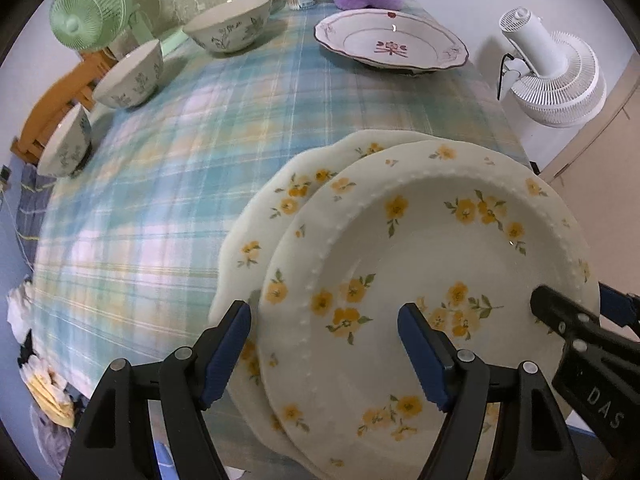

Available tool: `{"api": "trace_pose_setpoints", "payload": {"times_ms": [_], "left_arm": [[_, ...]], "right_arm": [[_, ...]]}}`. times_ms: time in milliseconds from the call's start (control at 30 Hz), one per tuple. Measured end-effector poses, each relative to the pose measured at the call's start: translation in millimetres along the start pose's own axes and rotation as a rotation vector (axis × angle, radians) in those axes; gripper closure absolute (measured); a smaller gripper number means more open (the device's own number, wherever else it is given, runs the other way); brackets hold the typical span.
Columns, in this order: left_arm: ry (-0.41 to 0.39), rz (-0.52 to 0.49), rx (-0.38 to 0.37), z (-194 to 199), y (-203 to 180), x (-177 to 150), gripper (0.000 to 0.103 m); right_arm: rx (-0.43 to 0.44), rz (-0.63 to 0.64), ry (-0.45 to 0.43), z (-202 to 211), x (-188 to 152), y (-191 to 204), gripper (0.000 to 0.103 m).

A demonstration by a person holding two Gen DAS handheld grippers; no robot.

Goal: Organize plates and bowls
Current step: 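Lower the beaded-rim plate onto the scalloped plate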

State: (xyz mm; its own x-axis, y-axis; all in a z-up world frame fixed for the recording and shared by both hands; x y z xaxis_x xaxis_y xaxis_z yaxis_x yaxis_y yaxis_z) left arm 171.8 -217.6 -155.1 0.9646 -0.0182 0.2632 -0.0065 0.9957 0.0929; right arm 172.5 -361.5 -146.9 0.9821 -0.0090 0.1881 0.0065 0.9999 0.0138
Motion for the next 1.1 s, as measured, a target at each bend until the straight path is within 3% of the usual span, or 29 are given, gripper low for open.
{"api": "trace_pose_setpoints", "payload": {"times_ms": [333, 700, 800, 1100], "left_arm": [[0.008, 0.012, -0.042, 4, 8, -2, 0.026], [-0.008, 0.012, -0.031, 6, 14, 5, 0.027], [-0.006, 0.009, -0.029, 5, 13, 5, 0.021], [-0.005, 0.042, -0.019, 7, 16, 6, 0.021]], "right_arm": [[-0.016, 0.015, 0.016, -6, 0, 12, 0.046], [0.016, -0.022, 0.030, -16, 13, 16, 0.046], [0.022, -0.028, 0.025, -18, 16, 18, 0.046], [0.031, 0.006, 0.019, -20, 22, 24, 0.045]]}}
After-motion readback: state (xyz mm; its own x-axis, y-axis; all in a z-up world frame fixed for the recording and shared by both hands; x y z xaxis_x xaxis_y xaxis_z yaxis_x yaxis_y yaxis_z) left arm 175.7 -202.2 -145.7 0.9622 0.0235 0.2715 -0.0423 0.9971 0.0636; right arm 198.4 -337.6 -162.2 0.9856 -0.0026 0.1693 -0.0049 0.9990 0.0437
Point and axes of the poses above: each gripper's, at about its wrist camera, not at the fingertips, and z roughly against the way its jaws point, y to its left, x to its top, the point moved 7 cm from there along -z, roughly the way its jaws point, and after that the axes turned 2 degrees about y, right-handed, at the moved point
